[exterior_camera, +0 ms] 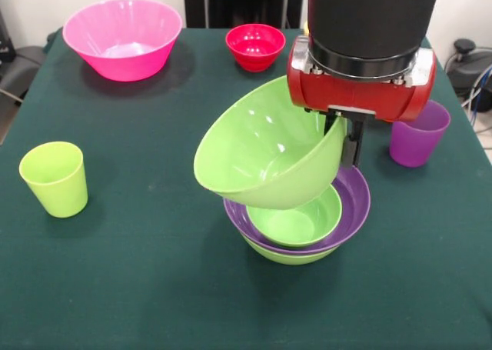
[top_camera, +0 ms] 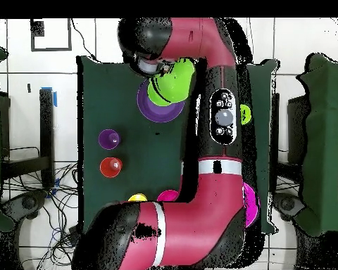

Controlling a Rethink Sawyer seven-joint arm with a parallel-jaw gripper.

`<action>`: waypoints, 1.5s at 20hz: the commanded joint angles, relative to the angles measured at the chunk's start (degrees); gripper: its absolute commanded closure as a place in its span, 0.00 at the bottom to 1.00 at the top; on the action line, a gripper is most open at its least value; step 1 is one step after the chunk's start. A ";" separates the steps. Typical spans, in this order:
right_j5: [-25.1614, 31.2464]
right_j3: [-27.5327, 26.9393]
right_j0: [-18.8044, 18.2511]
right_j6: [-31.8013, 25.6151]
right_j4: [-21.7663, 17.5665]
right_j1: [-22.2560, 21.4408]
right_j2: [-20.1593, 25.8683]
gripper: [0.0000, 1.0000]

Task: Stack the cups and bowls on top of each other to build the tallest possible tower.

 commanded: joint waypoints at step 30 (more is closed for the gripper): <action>-9.64 7.41 -0.51 2.39 2.40 -2.86 -3.08 1.00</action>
